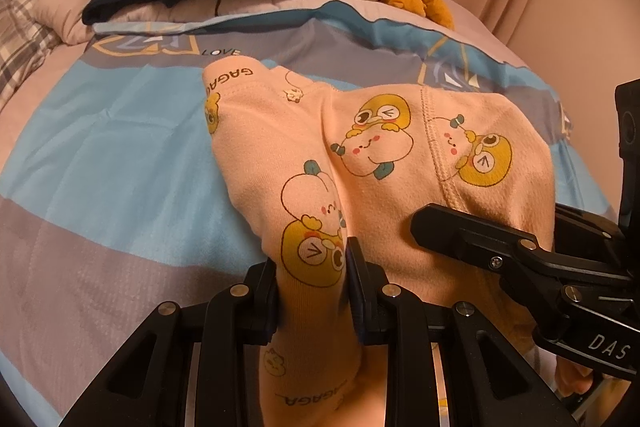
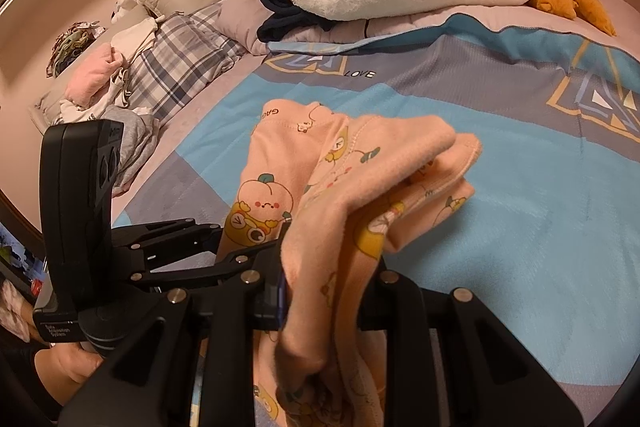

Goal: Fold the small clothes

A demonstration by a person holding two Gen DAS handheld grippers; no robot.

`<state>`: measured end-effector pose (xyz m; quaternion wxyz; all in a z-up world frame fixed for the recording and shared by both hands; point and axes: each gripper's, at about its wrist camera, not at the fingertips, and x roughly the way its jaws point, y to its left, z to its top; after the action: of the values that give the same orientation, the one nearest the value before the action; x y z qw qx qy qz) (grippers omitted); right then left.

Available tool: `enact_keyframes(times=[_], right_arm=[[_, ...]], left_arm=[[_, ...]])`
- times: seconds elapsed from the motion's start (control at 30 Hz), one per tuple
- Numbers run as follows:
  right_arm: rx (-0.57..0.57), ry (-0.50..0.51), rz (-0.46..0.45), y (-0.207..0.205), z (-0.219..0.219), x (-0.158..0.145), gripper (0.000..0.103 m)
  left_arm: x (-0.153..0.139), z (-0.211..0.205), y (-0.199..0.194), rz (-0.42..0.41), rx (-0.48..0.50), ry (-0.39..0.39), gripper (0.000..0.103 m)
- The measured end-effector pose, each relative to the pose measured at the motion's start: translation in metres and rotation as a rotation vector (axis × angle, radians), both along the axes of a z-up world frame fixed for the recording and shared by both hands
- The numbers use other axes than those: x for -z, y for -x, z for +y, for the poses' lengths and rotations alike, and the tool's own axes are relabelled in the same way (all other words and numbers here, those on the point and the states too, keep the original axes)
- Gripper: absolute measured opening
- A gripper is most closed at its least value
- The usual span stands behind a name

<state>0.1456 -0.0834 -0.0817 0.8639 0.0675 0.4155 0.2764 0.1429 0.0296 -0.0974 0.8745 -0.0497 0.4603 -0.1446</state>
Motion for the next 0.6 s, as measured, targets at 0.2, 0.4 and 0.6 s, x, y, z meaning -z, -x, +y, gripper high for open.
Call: enact_keyframes(times=[0.2,0.4,0.6], right_arm=[[0.002,0.007,0.013,-0.005,0.000,0.005,0.024],[0.012,0.009,0.032,-0.011,0.000,0.011,0.025],[0.027,0.009,0.055,-0.017,-0.003,0.019,0.025]], left_arm=[[0.006,0.001,-0.004,0.018,0.001,0.000,0.026],[0.011,0.001,-0.009,0.034,0.002,-0.002,0.026],[0.016,0.001,-0.011,0.046,0.001,-0.004,0.026]])
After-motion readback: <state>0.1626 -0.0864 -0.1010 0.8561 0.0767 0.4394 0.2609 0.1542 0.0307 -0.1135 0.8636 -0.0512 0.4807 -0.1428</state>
